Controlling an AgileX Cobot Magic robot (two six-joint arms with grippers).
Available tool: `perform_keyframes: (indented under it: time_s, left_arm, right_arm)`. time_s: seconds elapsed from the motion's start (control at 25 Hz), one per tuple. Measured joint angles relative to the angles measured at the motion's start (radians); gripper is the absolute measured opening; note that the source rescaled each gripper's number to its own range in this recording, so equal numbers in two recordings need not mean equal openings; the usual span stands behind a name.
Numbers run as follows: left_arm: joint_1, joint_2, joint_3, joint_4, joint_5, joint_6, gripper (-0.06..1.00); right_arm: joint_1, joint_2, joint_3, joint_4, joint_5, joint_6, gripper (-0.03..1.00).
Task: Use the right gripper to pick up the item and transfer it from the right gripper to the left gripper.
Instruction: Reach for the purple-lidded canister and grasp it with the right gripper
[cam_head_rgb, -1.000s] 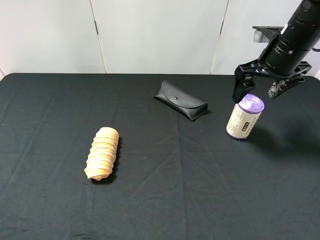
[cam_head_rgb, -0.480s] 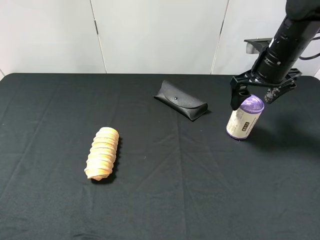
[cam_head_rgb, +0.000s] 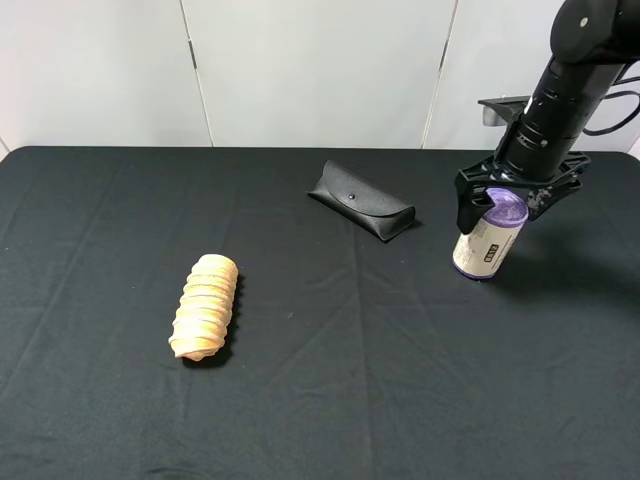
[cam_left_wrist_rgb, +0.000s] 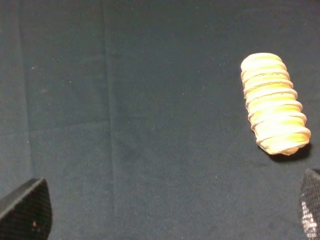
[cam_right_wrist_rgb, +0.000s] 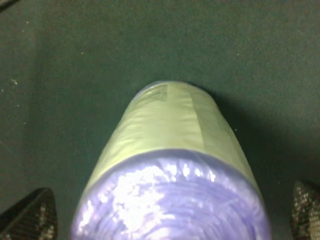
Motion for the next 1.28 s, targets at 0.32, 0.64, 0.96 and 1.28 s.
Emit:
perform_keyframes:
  time_s: [0.32, 0.64, 0.96, 1.28]
  left_arm:
    - [0.0, 0.0, 0.0, 0.0, 0.0, 0.0, 0.97]
    - [0.0, 0.0, 0.0, 0.0, 0.0, 0.0, 0.97]
    - [0.0, 0.0, 0.0, 0.0, 0.0, 0.0, 0.97]
    - [0.0, 0.0, 0.0, 0.0, 0.0, 0.0, 0.97]
  right_arm:
    - [0.0, 0.001, 0.0, -0.011, -0.029, 0.0, 1.0]
    - [0.0, 0.022, 0.0, -0.009, -0.04, 0.0, 1.0]
    - [0.0, 0.026, 0.0, -0.009, -0.039, 0.0, 1.0]
    - [0.0, 0.026, 0.0, -0.007, -0.008, -0.001, 0.07]
